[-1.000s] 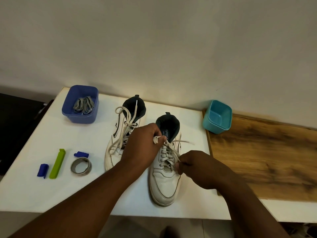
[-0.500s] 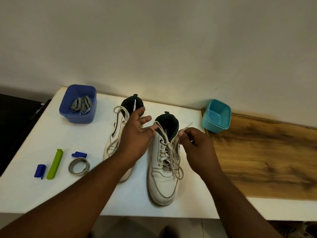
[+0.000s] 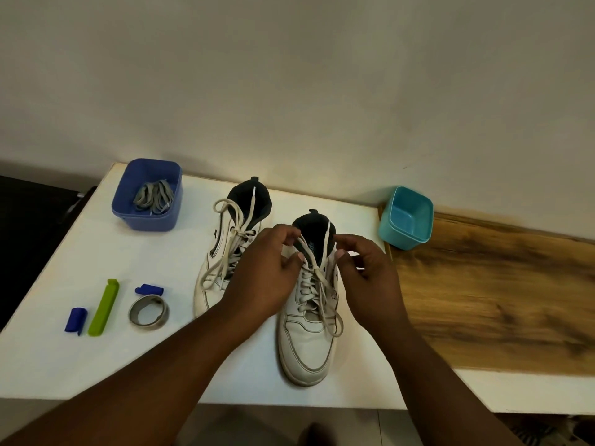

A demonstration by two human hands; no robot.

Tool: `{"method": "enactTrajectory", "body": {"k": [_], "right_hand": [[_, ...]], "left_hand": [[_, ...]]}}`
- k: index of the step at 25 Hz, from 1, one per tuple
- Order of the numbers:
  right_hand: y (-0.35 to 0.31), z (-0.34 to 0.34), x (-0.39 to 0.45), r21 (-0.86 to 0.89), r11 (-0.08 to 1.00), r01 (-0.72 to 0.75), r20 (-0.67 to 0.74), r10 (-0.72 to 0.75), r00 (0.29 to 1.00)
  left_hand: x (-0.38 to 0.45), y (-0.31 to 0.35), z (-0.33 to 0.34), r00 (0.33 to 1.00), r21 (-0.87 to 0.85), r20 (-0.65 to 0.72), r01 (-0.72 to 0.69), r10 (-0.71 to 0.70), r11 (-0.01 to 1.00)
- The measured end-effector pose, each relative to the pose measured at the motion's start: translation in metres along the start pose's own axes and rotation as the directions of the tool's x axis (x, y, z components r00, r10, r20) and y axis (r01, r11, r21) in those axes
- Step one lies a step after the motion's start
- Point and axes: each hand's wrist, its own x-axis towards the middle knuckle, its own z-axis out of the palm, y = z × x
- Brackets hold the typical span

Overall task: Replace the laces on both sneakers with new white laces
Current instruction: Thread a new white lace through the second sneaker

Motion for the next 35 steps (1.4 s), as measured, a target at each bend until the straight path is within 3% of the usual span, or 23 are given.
{"method": "enactTrajectory", "body": {"k": [2,5,9,14,17,20,23,35], "right_hand": [[0.006,-0.004,-0.002,-0.118,0.993,0.000,0.054,0.006,0.999],[0.011,-0.006,-0.003,-0.320,0.938,0.134,0.220,-0.065,0.973],[0.008,-0.003,-0.002,-0.419,0.896,0.144,0.230,-0.048,0.972],[0.007,0.006,-0.008,-0.184,0.979,-0.083,0.163,0.113,0.980],[-0.011,0.005,-0.019,-0.028,0.982,-0.189,0.186,0.190,0.964],[-0.016,0.010,-0.034,-0.167,0.974,-0.154,0.265,0.194,0.944],[-0.013,0.024,-0.043,-0.357,0.927,-0.110,0.263,0.213,0.941],[0.004,0.045,-0.024,-0.340,0.933,-0.118,0.101,0.161,0.982]], "left_hand": [[0.000,-0.002,-0.003,0.996,0.130,0.043,-0.086,0.081,0.988],[0.001,-0.007,-0.003,0.979,0.300,0.134,-0.188,0.154,0.935],[0.005,-0.011,-0.004,0.976,0.308,0.112,-0.211,0.185,0.928],[0.001,-0.008,0.000,0.978,0.395,-0.002,-0.189,0.207,0.899],[-0.005,-0.004,-0.013,0.960,0.541,-0.161,-0.107,0.228,0.834],[-0.007,-0.013,-0.027,0.973,0.630,-0.224,0.105,0.050,0.769],[-0.011,-0.024,-0.027,0.975,0.554,-0.153,0.220,-0.161,0.803],[-0.014,-0.041,-0.021,0.994,0.559,-0.105,0.095,-0.044,0.824]]}}
